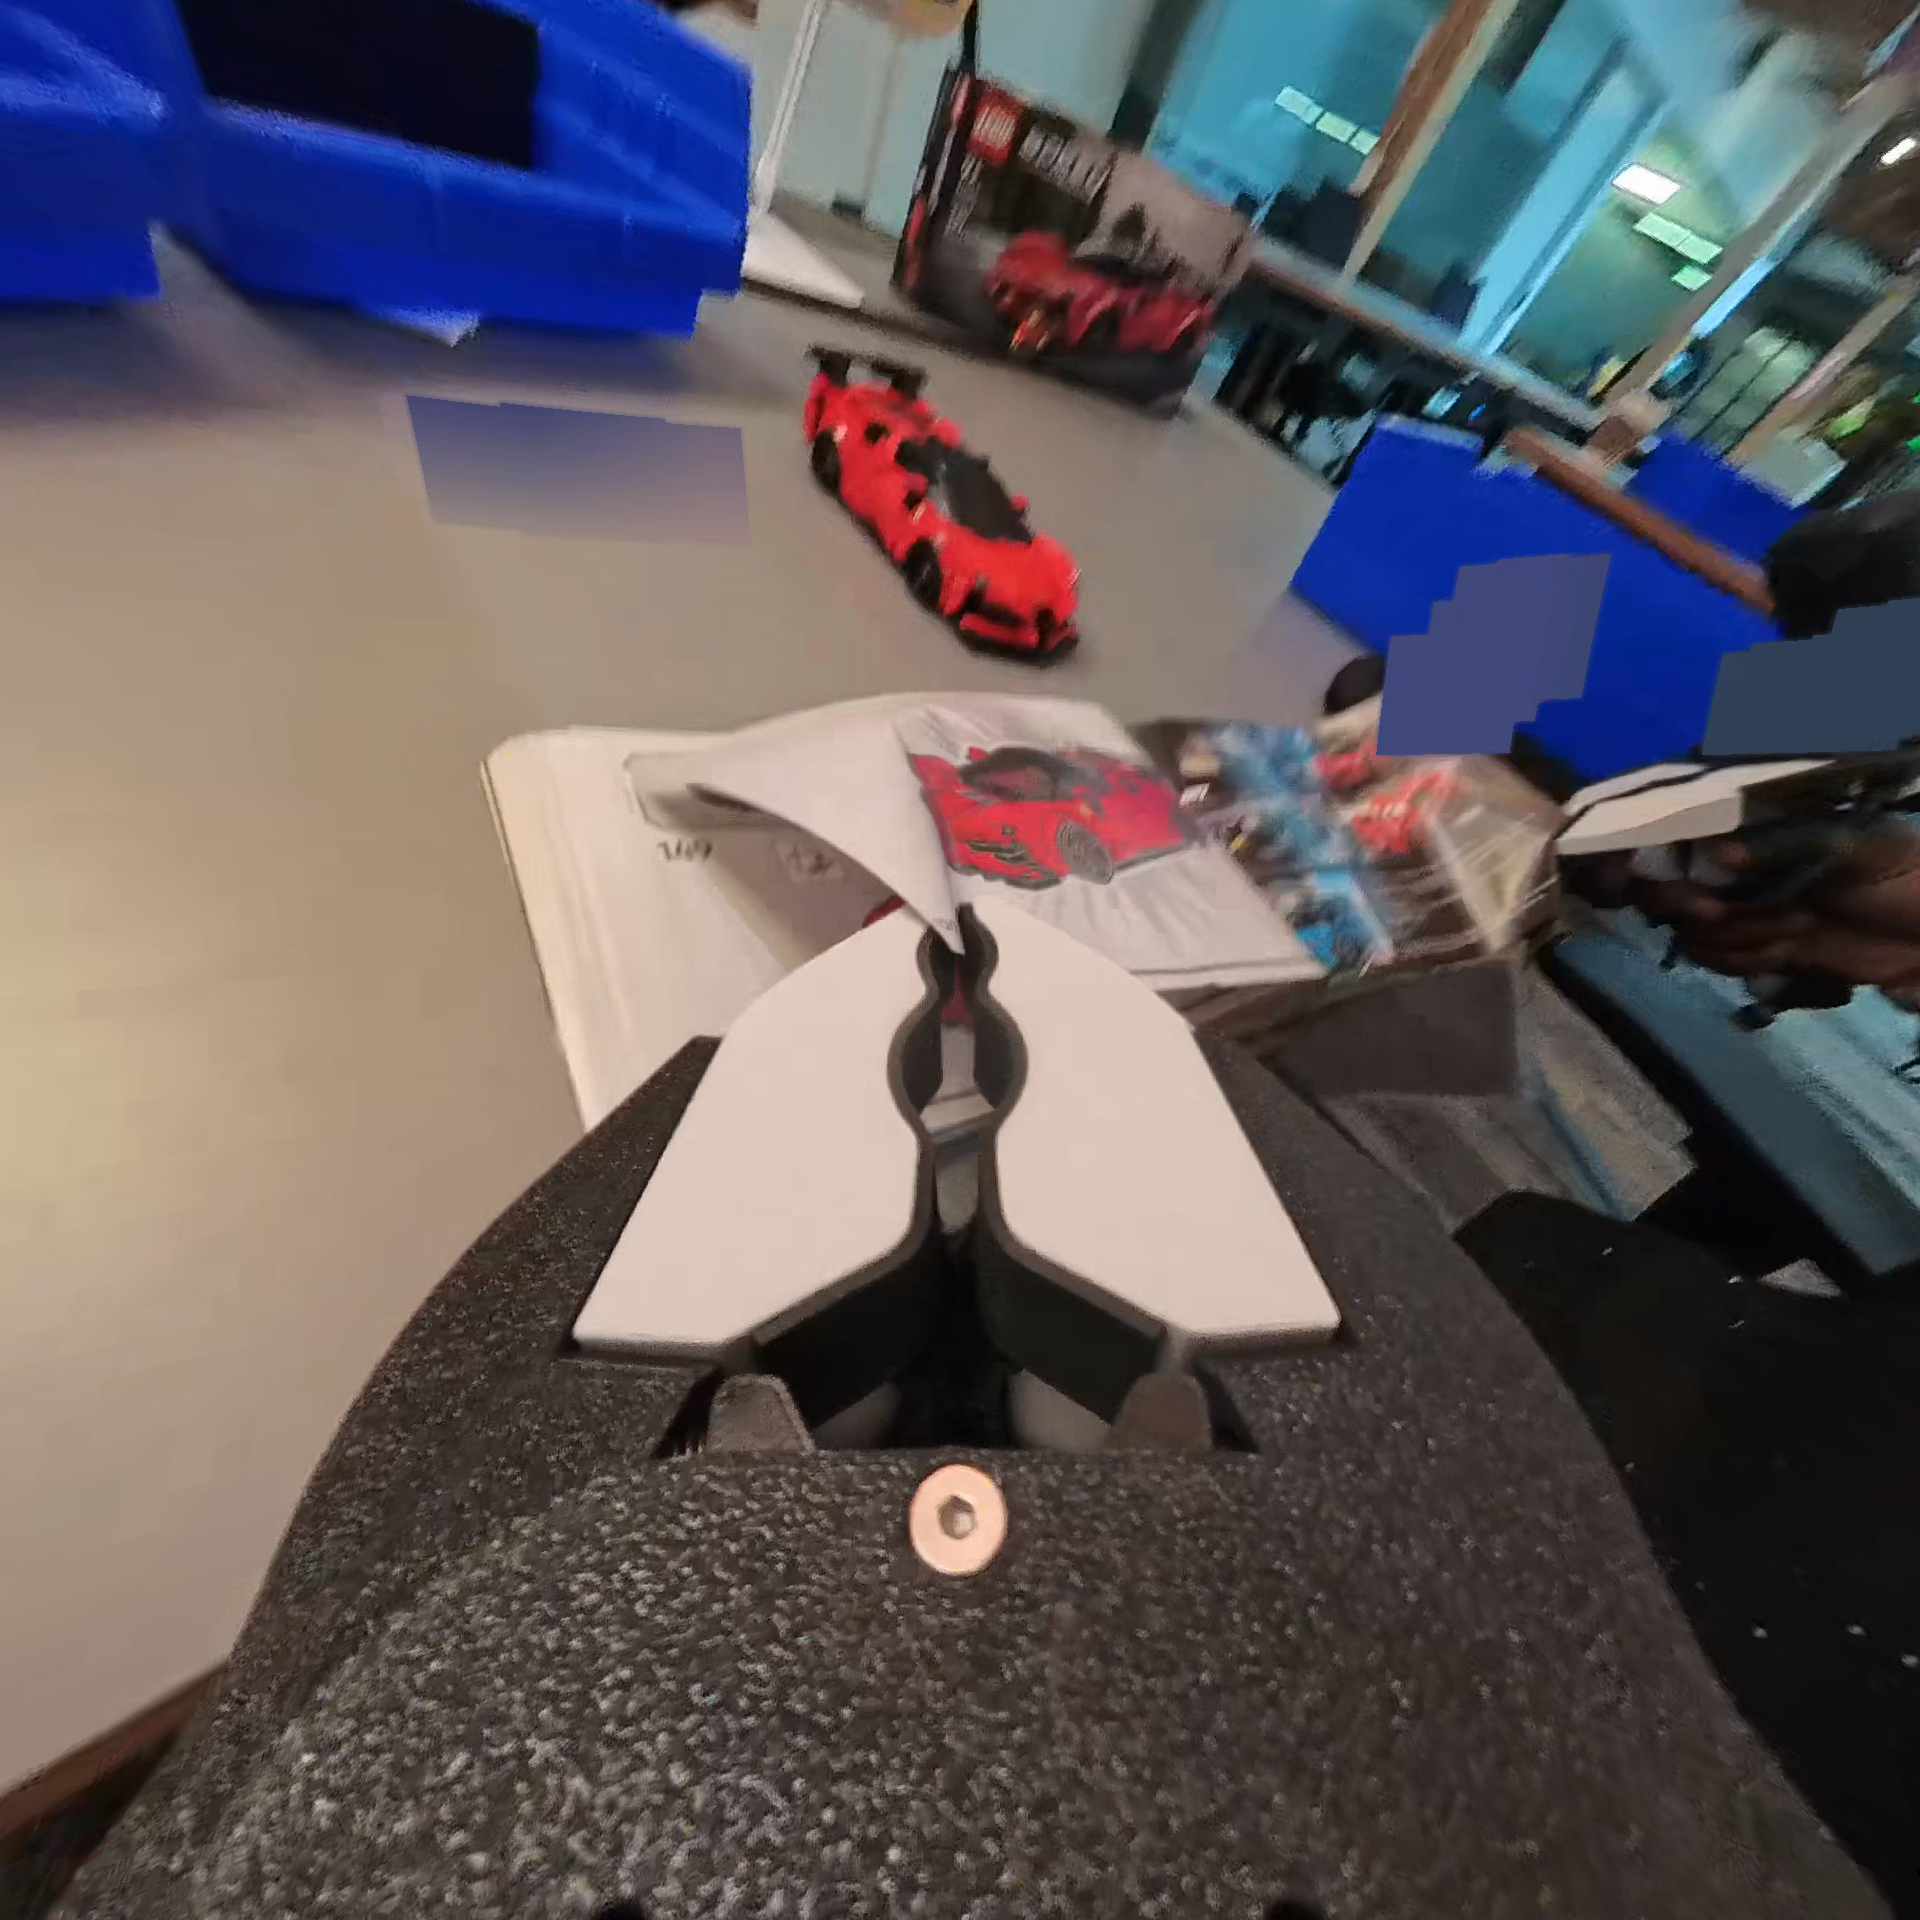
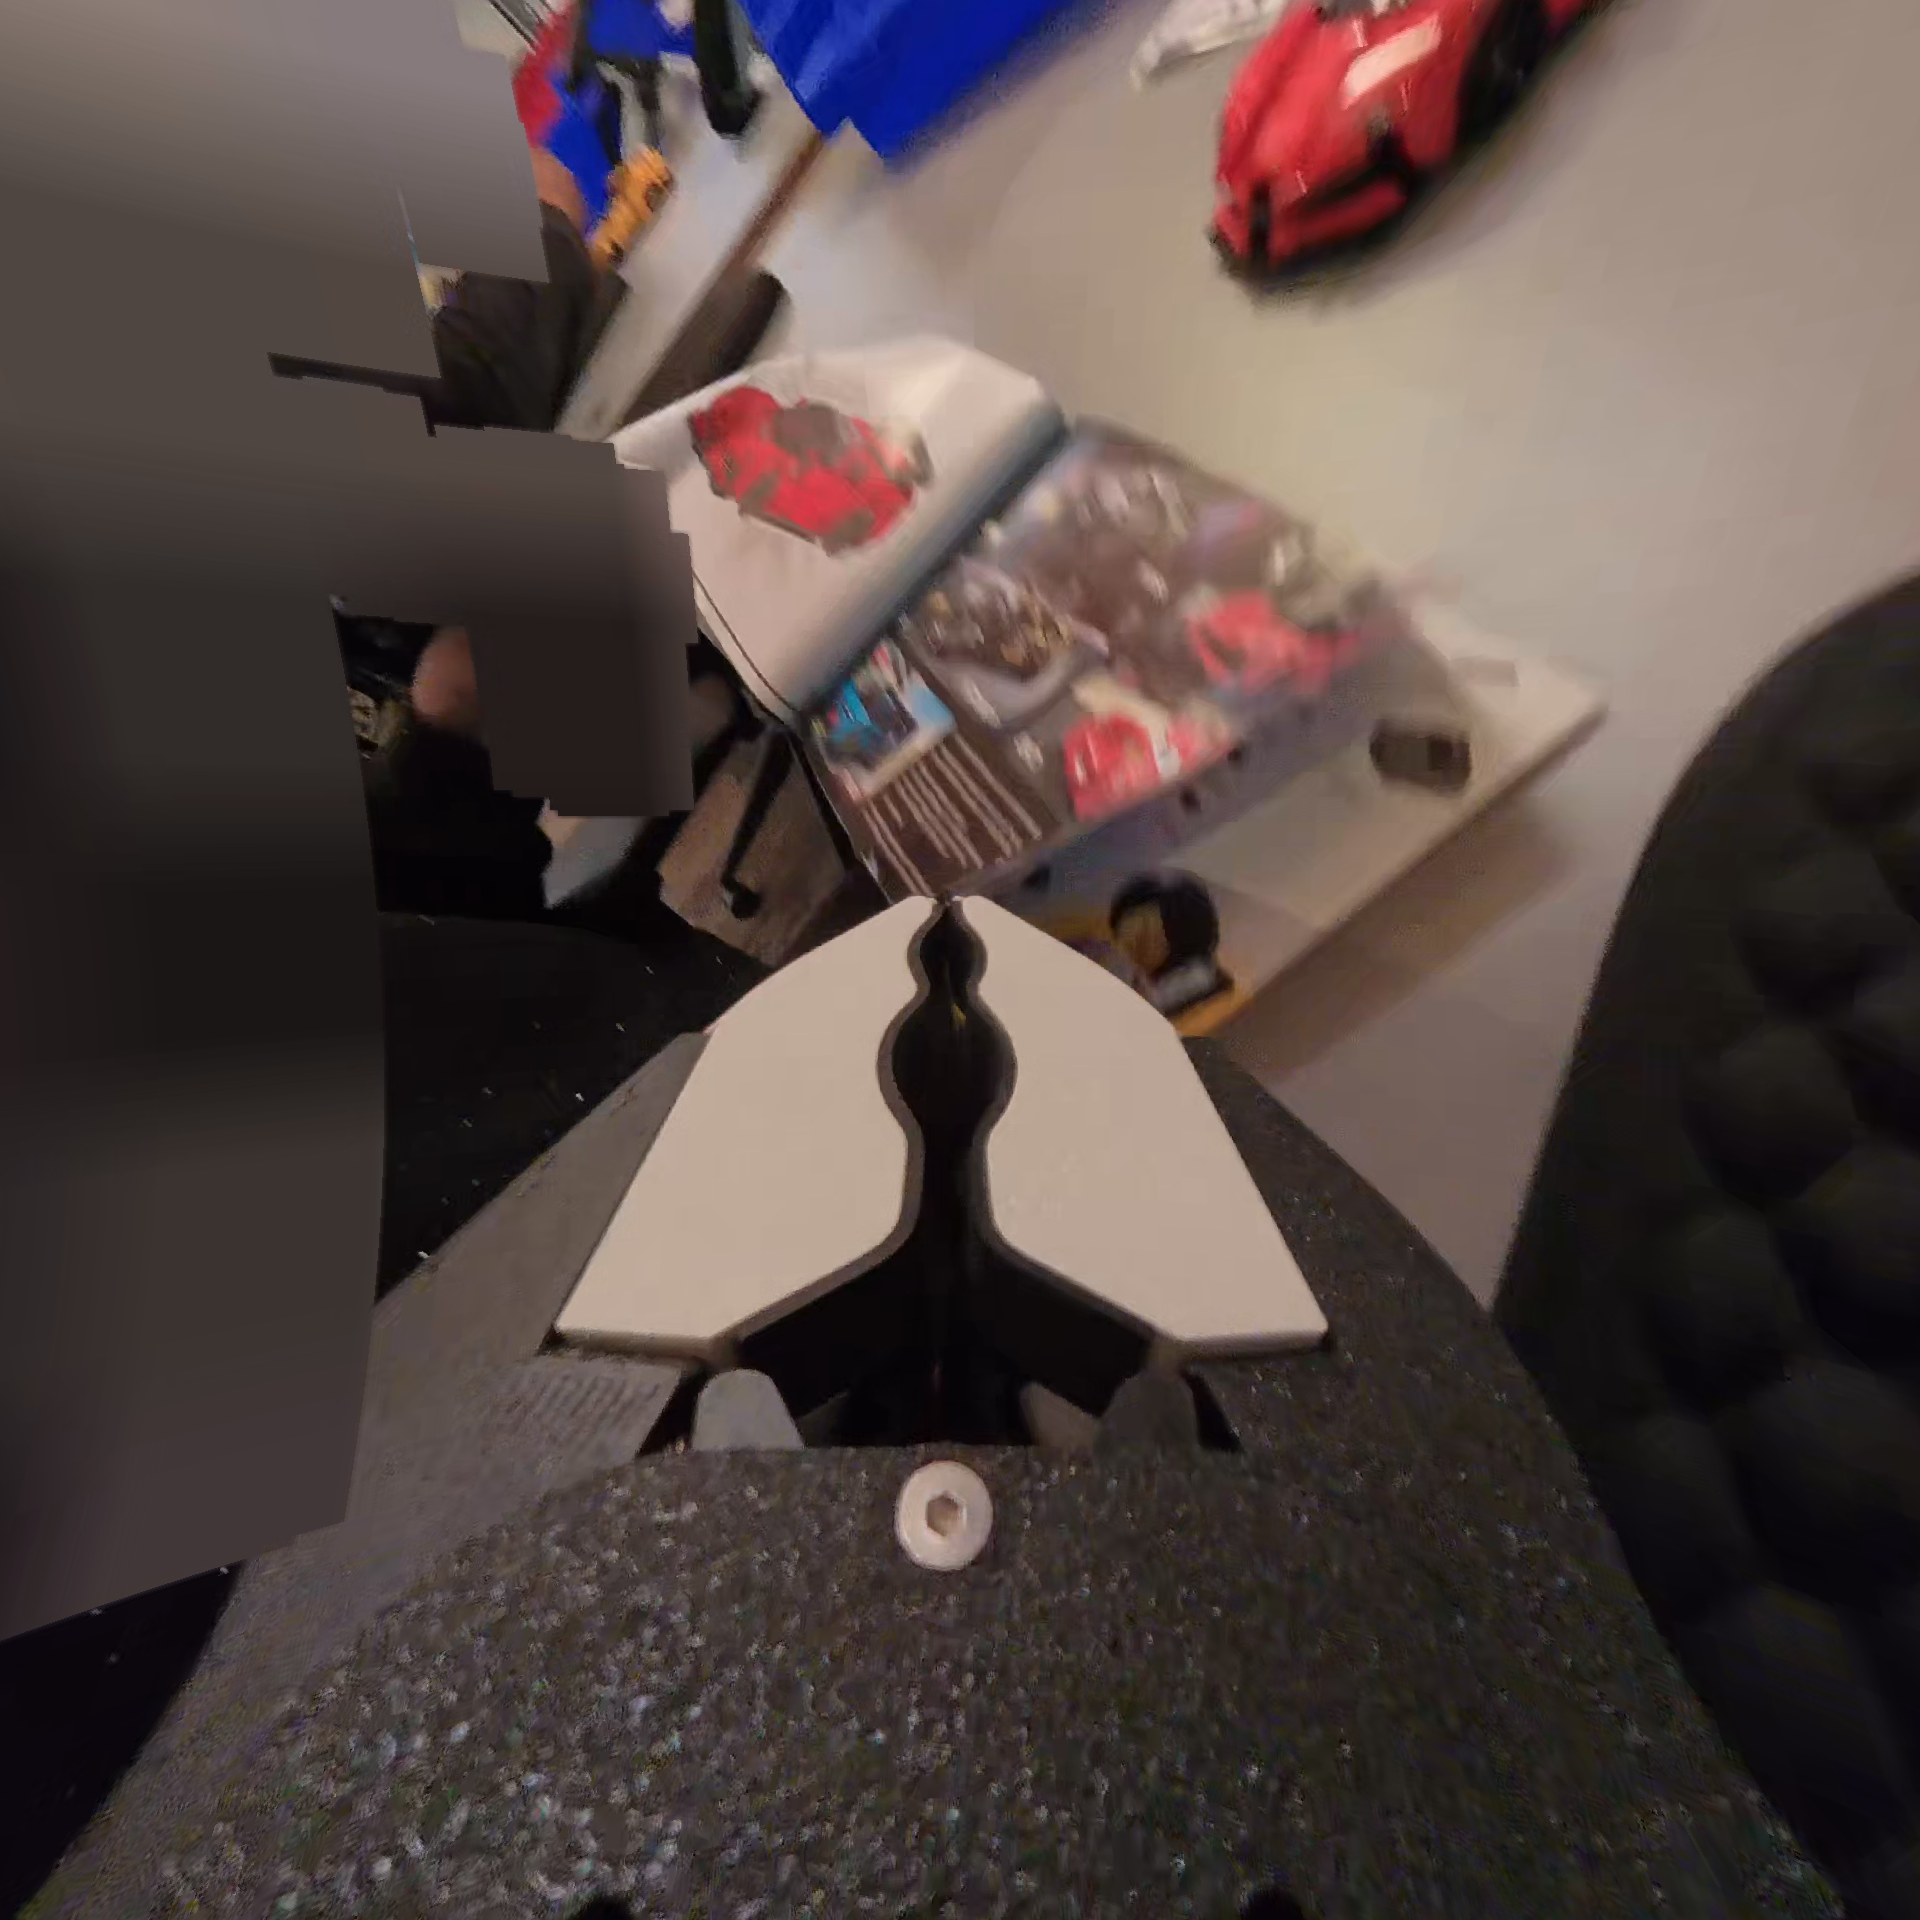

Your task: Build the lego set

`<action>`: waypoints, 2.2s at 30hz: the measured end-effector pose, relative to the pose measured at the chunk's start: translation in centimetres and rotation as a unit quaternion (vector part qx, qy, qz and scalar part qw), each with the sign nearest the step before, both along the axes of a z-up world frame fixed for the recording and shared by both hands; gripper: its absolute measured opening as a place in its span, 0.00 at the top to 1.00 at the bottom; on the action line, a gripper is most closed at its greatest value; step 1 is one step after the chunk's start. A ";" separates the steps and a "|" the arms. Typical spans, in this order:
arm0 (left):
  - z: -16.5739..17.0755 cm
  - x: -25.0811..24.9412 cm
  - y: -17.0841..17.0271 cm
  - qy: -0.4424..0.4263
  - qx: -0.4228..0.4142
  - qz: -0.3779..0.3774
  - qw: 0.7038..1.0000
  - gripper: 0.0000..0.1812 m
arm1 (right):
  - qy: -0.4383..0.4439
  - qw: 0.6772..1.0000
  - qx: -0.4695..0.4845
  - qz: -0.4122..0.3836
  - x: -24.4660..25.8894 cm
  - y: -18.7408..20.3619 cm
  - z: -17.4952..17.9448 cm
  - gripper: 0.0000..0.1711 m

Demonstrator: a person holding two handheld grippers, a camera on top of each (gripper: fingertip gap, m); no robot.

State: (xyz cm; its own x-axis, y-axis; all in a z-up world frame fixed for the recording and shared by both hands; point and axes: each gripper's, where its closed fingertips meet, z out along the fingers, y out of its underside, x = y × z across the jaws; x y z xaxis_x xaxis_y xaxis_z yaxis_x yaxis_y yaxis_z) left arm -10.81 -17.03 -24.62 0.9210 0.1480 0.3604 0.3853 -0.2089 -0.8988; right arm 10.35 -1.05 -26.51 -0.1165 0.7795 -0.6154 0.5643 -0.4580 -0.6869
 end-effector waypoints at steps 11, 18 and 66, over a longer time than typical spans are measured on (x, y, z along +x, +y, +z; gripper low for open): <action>-3.1 0.8 -0.9 -0.049 -0.044 -0.009 0.998 1.00 | -0.060 0.998 0.023 -0.025 1.4 2.2 -2.9 1.00; -3.8 0.4 -1.3 -0.102 -0.052 -0.022 0.993 0.91 | -0.103 0.990 0.093 -0.035 1.4 3.1 -3.2 1.00; -5.3 5.2 8.8 0.228 -0.210 -0.174 0.935 1.00 | 0.024 0.926 0.366 0.092 -15.9 -4.6 -2.8 0.99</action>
State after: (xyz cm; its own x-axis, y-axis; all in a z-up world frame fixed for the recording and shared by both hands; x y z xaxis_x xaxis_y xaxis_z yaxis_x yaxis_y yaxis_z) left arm -5.61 -8.26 -29.92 0.9836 -0.1480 -0.1035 -0.1739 -0.6218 -0.7636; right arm -5.57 -5.68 -29.34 -0.3017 0.9501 0.0790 0.5472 0.2404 -0.8017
